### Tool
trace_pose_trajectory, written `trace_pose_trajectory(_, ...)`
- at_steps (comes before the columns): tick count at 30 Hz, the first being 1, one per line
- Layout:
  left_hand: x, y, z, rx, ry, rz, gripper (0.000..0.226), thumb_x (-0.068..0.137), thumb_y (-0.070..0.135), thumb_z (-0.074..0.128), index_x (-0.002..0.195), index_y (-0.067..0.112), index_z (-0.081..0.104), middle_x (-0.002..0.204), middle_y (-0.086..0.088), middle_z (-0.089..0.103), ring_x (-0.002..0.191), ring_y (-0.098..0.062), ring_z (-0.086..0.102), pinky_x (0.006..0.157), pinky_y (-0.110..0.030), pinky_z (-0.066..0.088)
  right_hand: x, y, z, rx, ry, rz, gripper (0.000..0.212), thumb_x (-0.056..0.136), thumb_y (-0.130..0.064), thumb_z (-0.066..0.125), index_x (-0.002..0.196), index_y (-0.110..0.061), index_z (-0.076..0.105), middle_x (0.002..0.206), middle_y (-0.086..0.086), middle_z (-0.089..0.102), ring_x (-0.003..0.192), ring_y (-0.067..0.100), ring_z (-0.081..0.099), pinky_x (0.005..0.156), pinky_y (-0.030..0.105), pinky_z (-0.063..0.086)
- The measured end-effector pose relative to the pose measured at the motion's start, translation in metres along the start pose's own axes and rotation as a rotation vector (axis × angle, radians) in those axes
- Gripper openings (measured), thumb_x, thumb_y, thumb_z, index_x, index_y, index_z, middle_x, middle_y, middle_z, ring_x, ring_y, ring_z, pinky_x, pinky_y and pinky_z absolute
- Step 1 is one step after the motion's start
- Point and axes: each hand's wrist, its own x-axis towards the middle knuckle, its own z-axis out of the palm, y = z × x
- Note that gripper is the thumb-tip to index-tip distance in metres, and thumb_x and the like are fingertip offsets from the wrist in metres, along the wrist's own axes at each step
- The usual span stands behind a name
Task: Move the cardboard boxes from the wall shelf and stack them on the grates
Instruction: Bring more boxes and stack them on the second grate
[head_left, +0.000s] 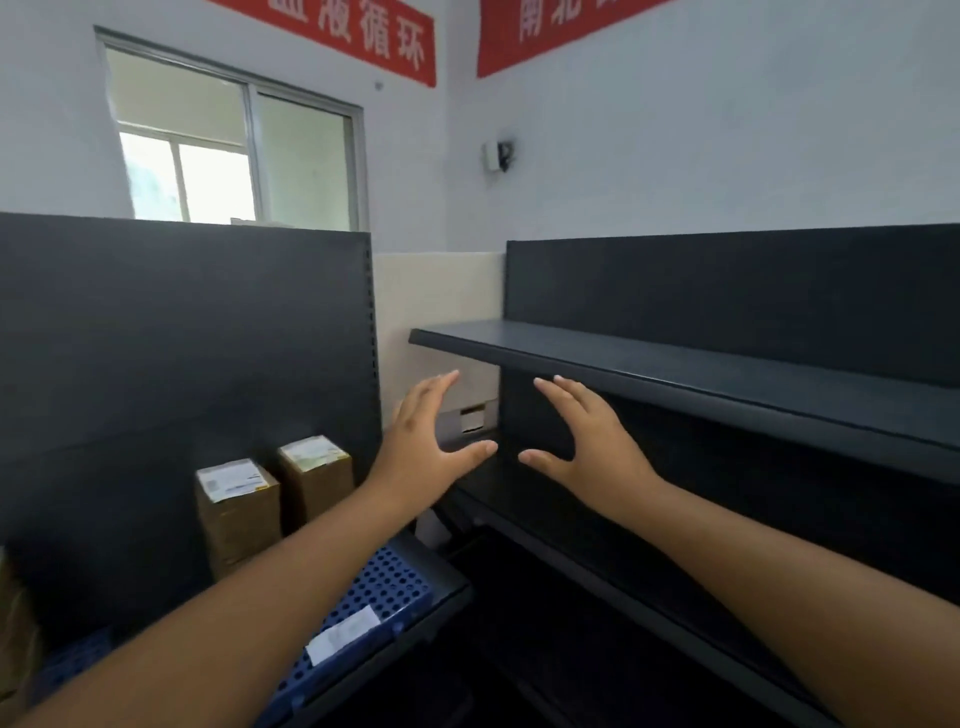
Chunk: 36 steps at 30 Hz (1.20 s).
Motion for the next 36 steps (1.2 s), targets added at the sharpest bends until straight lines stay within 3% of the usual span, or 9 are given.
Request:
trace_pose_trajectory(5, 0.012, 0.073, 0.058, -0.127, -0.070, 0.159, 0.086, 0.077, 0.048, 0.076, 0.149, 0.029, 0.034, 0.151, 0.008, 0.035, 0.137, -0.010, 0.034, 0.111, -0.037, 0.034, -0.057, 0.030, -0.085, -0.164, 0.085, 0.096, 0.086, 0.080, -0.058, 0.066, 0.151, -0.038, 0.021, 0.159, -0.010, 0.021, 0.146, 0.010, 0.013, 0.117, 0.036, 0.022)
trace_pose_trajectory(13, 0.007, 0.209, 0.157, -0.296, -0.192, 0.382, 0.087, 0.077, 0.057, 0.072, 0.149, 0.038, 0.028, 0.152, 0.015, 0.032, 0.134, -0.001, 0.029, 0.104, -0.028, 0.029, -0.159, 0.080, -0.232, -0.384, 0.230, 0.284, 0.085, 0.083, -0.058, 0.064, 0.152, -0.035, 0.021, 0.158, -0.007, 0.023, 0.145, 0.011, 0.015, 0.118, 0.037, 0.023)
trace_pose_trajectory(20, -0.014, 0.348, 0.242, -0.464, -0.279, 0.497, 0.086, 0.076, 0.060, 0.071, 0.148, 0.040, 0.029, 0.147, 0.020, 0.032, 0.131, 0.001, 0.031, 0.104, -0.030, 0.032, -0.273, 0.128, -0.374, -0.518, 0.313, 0.472, 0.081, 0.084, -0.058, 0.063, 0.151, -0.036, 0.023, 0.157, -0.007, 0.024, 0.144, 0.011, 0.015, 0.114, 0.032, 0.019)
trace_pose_trajectory(25, -0.025, 0.455, 0.298, -0.531, -0.303, 0.554, 0.084, 0.076, 0.065, 0.067, 0.147, 0.043, 0.028, 0.140, 0.026, 0.030, 0.127, 0.003, 0.032, 0.102, -0.031, 0.035, -0.353, 0.163, -0.480, -0.606, 0.387, 0.577, 0.081, 0.083, -0.058, 0.063, 0.151, -0.034, 0.025, 0.156, -0.004, 0.028, 0.143, 0.014, 0.021, 0.115, 0.035, 0.024)
trace_pose_trajectory(30, -0.035, 0.549, 0.348, -0.542, -0.296, 0.618, 0.087, 0.076, 0.064, 0.068, 0.149, 0.041, 0.027, 0.151, 0.013, 0.032, 0.134, -0.009, 0.037, 0.103, -0.035, 0.038, -0.418, 0.198, -0.574, -0.688, 0.430, 0.640, 0.080, 0.084, -0.058, 0.062, 0.151, -0.030, 0.027, 0.155, -0.001, 0.029, 0.143, 0.019, 0.023, 0.116, 0.042, 0.026)
trace_pose_trajectory(36, -0.031, 0.634, 0.401, -0.481, -0.283, 0.642, 0.090, 0.077, 0.059, 0.072, 0.149, 0.040, 0.022, 0.153, 0.008, 0.030, 0.134, -0.014, 0.038, 0.096, -0.036, 0.041, -0.462, 0.246, -0.652, -0.756, 0.482, 0.704, 0.081, 0.083, -0.056, 0.064, 0.150, -0.032, 0.024, 0.154, 0.001, 0.027, 0.141, 0.023, 0.027, 0.113, 0.042, 0.030)
